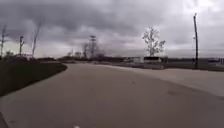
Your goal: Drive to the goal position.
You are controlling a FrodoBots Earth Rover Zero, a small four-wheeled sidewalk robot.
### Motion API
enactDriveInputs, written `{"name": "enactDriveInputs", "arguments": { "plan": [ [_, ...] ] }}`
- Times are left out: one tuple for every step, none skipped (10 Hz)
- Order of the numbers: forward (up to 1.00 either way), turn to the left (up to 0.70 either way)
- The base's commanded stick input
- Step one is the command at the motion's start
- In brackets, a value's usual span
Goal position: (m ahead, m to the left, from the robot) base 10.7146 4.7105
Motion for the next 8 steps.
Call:
{"name": "enactDriveInputs", "arguments": {
  "plan": [
    [1.0,0.0],
    [1.0,0.0],
    [1.0,0.0],
    [1.0,0.0],
    [1.0,0.0],
    [1.0,0.03],
    [1.0,0.19],
    [1.0,0.34]
  ]
}}
